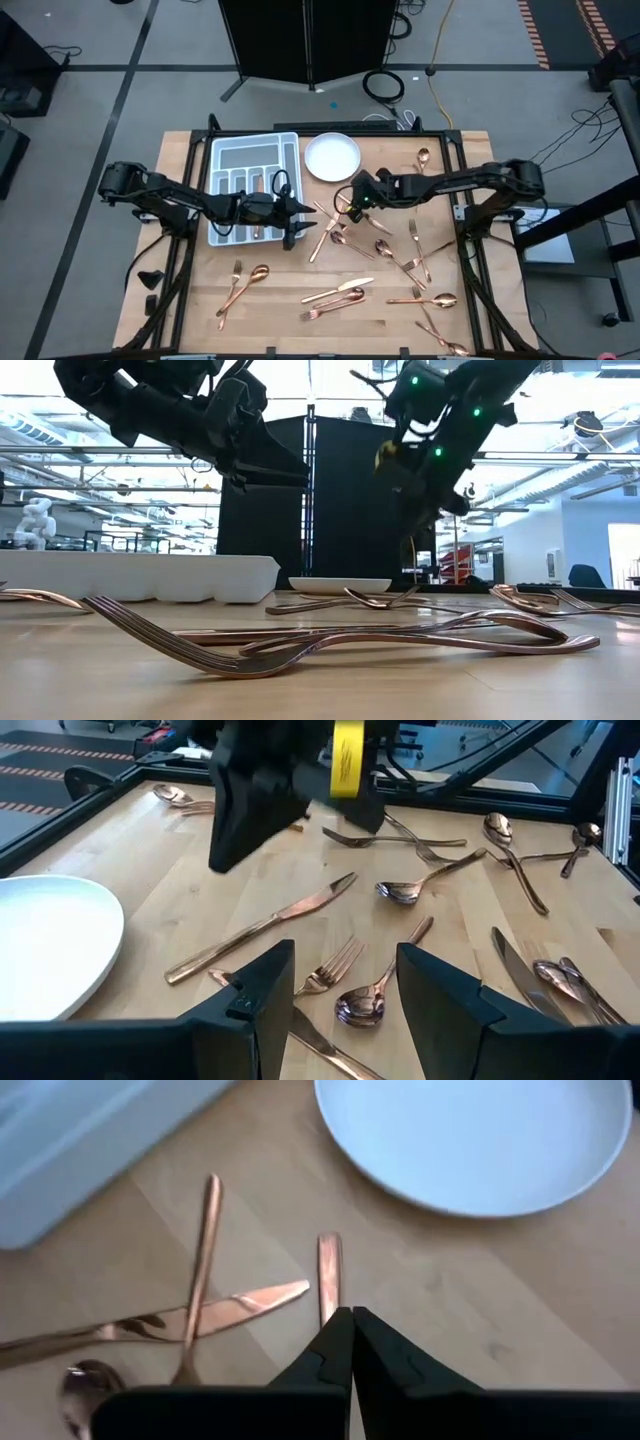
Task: Sort silverware
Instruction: Put the knife on the utensil tray
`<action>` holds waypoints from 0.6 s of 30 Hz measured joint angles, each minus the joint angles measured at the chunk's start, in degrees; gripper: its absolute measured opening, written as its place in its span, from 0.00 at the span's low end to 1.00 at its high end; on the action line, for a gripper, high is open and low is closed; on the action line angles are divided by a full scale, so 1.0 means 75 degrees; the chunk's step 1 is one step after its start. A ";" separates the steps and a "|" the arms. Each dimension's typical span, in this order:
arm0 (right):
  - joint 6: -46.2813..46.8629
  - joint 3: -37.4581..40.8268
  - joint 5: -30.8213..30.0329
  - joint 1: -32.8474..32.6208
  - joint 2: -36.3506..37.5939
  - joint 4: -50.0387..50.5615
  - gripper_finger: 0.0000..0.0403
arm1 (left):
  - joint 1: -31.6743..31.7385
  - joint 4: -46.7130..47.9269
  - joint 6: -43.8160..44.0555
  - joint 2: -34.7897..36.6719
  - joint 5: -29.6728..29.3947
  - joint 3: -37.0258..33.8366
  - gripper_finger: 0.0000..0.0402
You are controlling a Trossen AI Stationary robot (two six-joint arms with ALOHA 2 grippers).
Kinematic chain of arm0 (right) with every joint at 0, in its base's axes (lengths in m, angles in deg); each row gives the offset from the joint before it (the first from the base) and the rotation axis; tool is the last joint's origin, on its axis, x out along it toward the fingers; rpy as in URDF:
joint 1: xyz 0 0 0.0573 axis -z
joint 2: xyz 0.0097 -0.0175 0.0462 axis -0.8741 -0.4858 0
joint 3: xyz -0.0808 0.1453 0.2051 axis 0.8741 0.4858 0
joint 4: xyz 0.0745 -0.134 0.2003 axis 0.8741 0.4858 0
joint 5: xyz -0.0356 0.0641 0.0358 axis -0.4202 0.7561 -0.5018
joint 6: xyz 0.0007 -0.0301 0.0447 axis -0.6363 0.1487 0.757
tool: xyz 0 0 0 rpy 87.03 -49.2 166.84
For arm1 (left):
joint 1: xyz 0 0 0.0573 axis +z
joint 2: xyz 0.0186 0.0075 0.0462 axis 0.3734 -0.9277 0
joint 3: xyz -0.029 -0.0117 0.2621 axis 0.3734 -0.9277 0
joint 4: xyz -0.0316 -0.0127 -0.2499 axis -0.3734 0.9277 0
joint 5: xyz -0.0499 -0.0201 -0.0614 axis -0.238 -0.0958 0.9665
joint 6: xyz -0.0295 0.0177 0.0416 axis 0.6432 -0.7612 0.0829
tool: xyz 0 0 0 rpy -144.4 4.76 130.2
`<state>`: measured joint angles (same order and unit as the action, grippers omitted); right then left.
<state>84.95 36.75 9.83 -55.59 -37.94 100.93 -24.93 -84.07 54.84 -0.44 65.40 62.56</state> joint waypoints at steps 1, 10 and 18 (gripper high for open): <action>-0.0013 0.0000 -0.0003 0.0000 0.0101 0.0027 0.00 | 0.0000 0.0001 -0.0002 0.0000 0.0000 0.0000 0.43; 0.0205 -0.0008 0.0933 -0.0105 0.0289 0.1141 0.04 | 0.0011 -0.0137 0.0006 0.0000 -0.0159 0.0003 0.43; 0.0696 -0.0009 0.0135 -0.0862 0.1268 0.2368 0.09 | 0.1150 0.3300 -0.1676 -0.0215 -0.0082 0.2301 0.30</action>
<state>90.17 36.69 10.84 -62.05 -28.43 118.69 -16.31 -59.33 42.27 -2.05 64.79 79.82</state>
